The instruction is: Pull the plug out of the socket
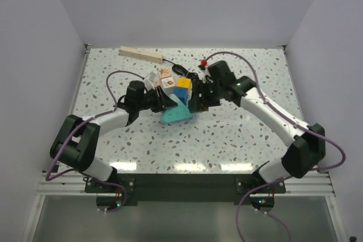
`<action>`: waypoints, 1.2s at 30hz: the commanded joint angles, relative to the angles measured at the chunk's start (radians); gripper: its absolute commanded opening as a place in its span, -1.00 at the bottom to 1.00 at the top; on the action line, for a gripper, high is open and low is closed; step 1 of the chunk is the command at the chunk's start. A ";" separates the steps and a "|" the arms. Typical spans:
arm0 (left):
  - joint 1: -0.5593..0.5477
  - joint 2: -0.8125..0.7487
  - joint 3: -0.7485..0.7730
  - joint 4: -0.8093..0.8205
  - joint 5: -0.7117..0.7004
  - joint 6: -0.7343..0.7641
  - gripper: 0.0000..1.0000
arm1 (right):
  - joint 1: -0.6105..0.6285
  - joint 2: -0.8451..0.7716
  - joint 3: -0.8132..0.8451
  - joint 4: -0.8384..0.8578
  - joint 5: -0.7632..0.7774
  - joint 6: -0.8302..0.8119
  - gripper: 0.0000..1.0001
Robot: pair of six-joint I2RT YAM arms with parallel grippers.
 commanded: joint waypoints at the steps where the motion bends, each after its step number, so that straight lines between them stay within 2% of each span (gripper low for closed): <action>1: 0.028 -0.006 -0.019 -0.110 -0.058 0.089 -1.00 | -0.208 -0.162 0.035 -0.079 -0.215 -0.078 -1.00; 4: 0.030 -0.007 -0.022 -0.113 -0.044 0.094 -1.00 | -0.239 -0.151 0.084 -0.159 -0.255 -0.139 -1.00; 7: 0.031 -0.033 -0.002 -0.114 -0.003 0.083 -1.00 | -0.259 -0.150 0.109 -0.191 -0.100 -0.124 -1.00; 8: 0.033 -0.052 0.018 -0.122 0.018 0.081 -1.00 | -0.271 -0.145 0.109 -0.208 0.032 -0.108 -1.00; 12: 0.049 -0.170 0.095 -0.172 0.031 0.086 -1.00 | -0.357 -0.104 0.069 -0.204 0.233 -0.025 -1.00; 17: 0.252 -0.218 0.214 -0.203 0.052 0.091 -1.00 | -0.515 -0.007 0.002 -0.109 0.297 0.083 -1.00; 20: 0.350 -0.126 0.326 -0.215 0.048 0.130 -1.00 | -0.567 0.074 0.003 -0.072 0.330 0.132 -1.00; 23: 0.427 0.003 0.415 -0.153 0.049 0.121 -1.00 | -0.604 0.145 0.006 -0.038 0.339 0.163 -1.00; 26: 0.499 0.112 0.449 -0.012 0.037 0.051 -1.00 | -0.627 0.186 0.002 -0.009 0.344 0.184 -1.00; 32: 0.597 0.328 0.540 0.134 -0.032 -0.093 -1.00 | -0.667 0.231 0.002 0.017 0.333 0.199 -1.00; 36: 0.626 0.451 0.616 0.131 -0.050 -0.135 -1.00 | -0.670 0.266 0.024 0.014 0.302 0.207 -1.00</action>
